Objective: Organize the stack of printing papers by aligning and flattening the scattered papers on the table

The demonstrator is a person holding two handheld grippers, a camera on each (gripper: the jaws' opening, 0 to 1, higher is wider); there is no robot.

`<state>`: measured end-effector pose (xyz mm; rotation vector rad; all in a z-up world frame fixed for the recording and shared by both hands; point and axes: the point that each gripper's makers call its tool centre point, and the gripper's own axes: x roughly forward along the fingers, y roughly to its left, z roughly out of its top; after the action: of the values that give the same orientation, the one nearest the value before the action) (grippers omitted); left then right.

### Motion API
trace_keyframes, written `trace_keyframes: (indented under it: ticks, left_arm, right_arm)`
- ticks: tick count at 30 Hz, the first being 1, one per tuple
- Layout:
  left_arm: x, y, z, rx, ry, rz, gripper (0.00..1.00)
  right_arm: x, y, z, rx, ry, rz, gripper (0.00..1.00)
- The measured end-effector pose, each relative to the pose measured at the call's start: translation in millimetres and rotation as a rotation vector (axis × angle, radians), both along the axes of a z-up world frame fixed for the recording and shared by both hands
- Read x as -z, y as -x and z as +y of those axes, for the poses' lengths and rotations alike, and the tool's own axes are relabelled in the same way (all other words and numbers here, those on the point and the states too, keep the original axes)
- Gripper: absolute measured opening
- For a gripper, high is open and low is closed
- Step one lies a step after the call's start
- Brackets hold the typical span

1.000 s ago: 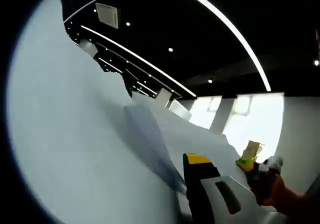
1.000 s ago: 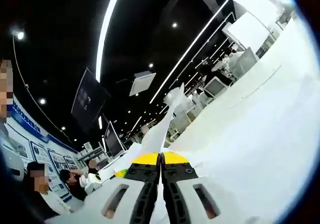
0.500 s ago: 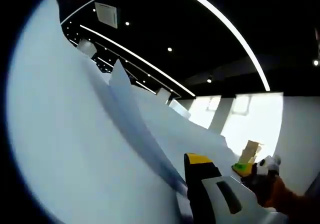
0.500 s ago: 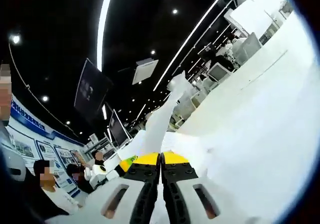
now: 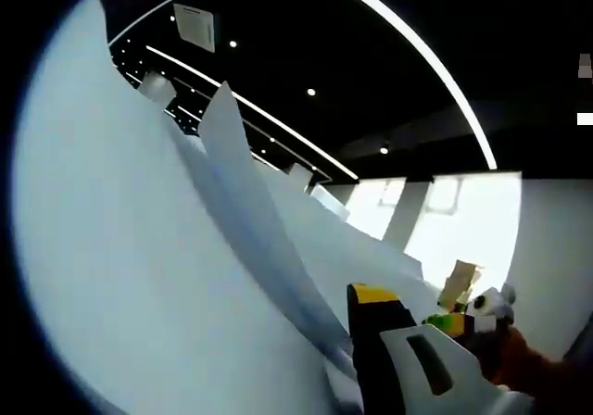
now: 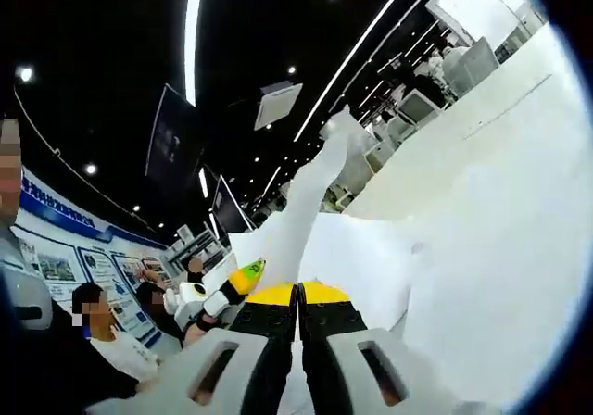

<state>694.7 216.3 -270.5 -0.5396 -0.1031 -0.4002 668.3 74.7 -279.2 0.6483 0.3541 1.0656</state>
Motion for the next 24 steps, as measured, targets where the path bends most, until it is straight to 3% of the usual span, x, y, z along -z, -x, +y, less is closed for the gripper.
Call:
trace_keyframes:
  ticks: [4,11,24]
  left_arm:
    - [-1.8,1.2,-4,0.002,-0.017,-0.005,0.32]
    - [-6.2,3.4,-8,0.018,-0.024,-0.025,0.36]
    - [-6.5,2.7,-8,0.024,-0.005,-0.02,0.37]
  right_arm:
    - [2.4,9,8,-0.081,0.016,0.036,0.0]
    - [8.7,10,9,-0.082,0.065,0.011,0.0]
    - [14.9,17,6,-0.195,0.073,0.077,0.0]
